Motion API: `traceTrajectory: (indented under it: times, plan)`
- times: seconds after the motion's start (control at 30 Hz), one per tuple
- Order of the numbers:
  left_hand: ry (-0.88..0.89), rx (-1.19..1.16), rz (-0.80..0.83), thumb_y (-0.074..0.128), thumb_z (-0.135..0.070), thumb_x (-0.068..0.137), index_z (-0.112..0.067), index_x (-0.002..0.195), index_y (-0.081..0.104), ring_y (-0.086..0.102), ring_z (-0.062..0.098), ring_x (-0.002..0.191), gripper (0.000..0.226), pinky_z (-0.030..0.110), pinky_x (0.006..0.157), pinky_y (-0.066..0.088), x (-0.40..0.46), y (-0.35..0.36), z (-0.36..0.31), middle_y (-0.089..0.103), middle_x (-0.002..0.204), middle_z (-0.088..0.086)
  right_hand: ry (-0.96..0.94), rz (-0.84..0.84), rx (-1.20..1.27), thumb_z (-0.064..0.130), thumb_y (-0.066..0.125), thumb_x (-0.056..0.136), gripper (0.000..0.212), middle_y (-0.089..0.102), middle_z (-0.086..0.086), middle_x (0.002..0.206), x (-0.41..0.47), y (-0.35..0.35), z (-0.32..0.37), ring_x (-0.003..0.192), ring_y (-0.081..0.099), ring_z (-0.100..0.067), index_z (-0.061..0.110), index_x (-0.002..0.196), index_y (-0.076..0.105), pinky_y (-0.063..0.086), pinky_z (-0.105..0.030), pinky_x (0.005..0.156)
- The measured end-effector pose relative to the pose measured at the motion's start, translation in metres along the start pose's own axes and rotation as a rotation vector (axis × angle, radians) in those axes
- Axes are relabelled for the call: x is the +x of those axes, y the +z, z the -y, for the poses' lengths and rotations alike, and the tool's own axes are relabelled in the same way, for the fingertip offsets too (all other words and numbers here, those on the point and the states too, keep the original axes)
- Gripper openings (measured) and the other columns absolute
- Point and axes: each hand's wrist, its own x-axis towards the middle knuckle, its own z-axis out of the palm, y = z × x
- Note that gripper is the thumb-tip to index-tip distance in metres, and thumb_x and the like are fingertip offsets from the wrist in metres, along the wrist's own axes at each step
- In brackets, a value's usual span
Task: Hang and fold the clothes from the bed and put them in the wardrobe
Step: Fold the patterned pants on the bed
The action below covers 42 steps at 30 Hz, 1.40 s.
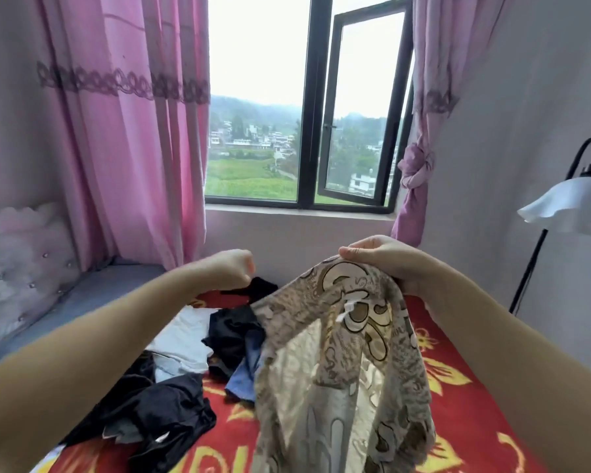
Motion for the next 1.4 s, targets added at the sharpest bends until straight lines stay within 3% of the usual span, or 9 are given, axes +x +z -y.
traceTrajectory:
  times: [0.07,0.17,0.4,0.63,0.77,0.87,1.03,1.17,1.4]
  plan:
    - [0.222,-0.183,-0.25,0.056,-0.014,0.091,-0.018,0.09,0.057,0.06,0.012,0.077,0.005,0.025,0.072,0.048,-0.018,0.018,-0.025,0.062,0.086,-0.003,0.007,-0.001,-0.017,0.027,0.064,0.089,0.031,0.072,-0.015,0.089,0.002,0.002,0.006,0.071,0.068,-0.02,-0.001,0.102,0.07,0.055,-0.027,0.063]
    - [0.47,-0.393,-0.258,0.057,-0.032,0.09,-0.017,0.102,0.056,0.06,-0.001,0.082,0.019,0.017,0.075,0.05,-0.046,0.052,-0.068,0.062,0.095,-0.007,0.01,-0.012,-0.014,0.027,0.067,0.088,0.031,0.071,-0.016,0.088,0.005,0.005,0.011,0.072,0.068,-0.021,-0.001,0.101,0.069,0.054,-0.03,0.066]
    - [0.447,-0.54,-0.399,0.054,-0.02,0.09,-0.003,0.099,0.064,0.064,0.022,0.085,0.022,0.037,0.078,0.05,-0.026,0.087,-0.092,0.07,0.094,0.006,0.026,-0.099,-0.017,0.025,0.069,0.086,0.022,0.072,-0.011,0.079,-0.004,-0.003,0.016,0.066,0.068,-0.018,0.004,0.092,0.072,0.057,-0.027,0.062]
    - [0.598,-0.298,-0.587,0.056,-0.026,0.095,-0.008,0.087,0.07,0.052,-0.003,0.05,0.024,0.009,0.053,0.041,-0.01,0.03,-0.087,0.059,0.063,-0.013,0.184,-0.218,-0.007,0.055,0.049,0.091,0.059,0.062,-0.012,0.124,-0.009,-0.023,-0.03,0.108,0.064,-0.03,0.013,0.132,0.053,0.049,-0.047,0.097]
    - [0.669,0.028,-0.666,0.052,-0.038,0.096,-0.016,0.084,0.069,0.044,-0.005,0.047,0.03,0.02,0.055,0.044,-0.004,-0.004,-0.093,0.051,0.062,-0.016,-0.016,-0.392,-0.08,0.054,0.034,0.098,0.06,0.06,-0.007,0.115,-0.01,-0.003,-0.036,0.102,0.06,-0.021,0.01,0.137,0.042,0.052,-0.043,0.09]
    - [0.625,0.209,-0.658,0.049,-0.038,0.098,-0.017,0.089,0.068,0.047,0.007,0.055,0.03,0.025,0.059,0.045,-0.004,-0.019,-0.097,0.052,0.073,-0.01,-0.278,-0.496,-0.402,0.061,0.043,0.091,0.063,0.063,0.007,0.099,-0.028,0.029,-0.023,0.085,0.064,-0.014,0.011,0.129,0.051,0.056,-0.028,0.072]
    - [0.699,0.1,-0.639,0.055,-0.026,0.096,-0.015,0.069,0.055,0.045,0.009,0.054,0.029,0.025,0.057,0.042,-0.01,-0.029,-0.098,0.046,0.062,-0.011,-0.163,-0.432,-0.706,0.035,0.044,0.098,0.045,0.062,-0.013,0.07,-0.01,0.078,-0.047,0.066,0.056,-0.032,0.003,0.066,0.051,0.041,-0.036,0.058]
    - [0.632,0.156,-0.618,0.057,-0.027,0.095,-0.026,0.064,0.042,0.038,0.0,0.052,0.035,0.013,0.055,0.03,-0.016,-0.034,-0.082,0.034,0.063,-0.017,-0.024,-0.447,-0.712,0.032,0.041,0.085,0.034,0.063,-0.011,0.078,0.009,0.068,-0.071,0.072,0.057,-0.032,0.004,0.073,0.057,0.043,-0.031,0.061]
    - [0.32,0.45,-0.309,0.05,-0.039,0.096,-0.019,0.07,0.053,0.051,0.009,0.059,0.033,0.027,0.063,0.047,-0.021,-0.042,-0.019,0.053,0.066,-0.008,0.208,-0.402,-1.017,0.012,0.047,0.085,0.013,0.068,-0.011,0.091,0.013,0.003,-0.074,0.083,0.062,-0.032,0.012,0.076,0.056,0.047,-0.032,0.064]
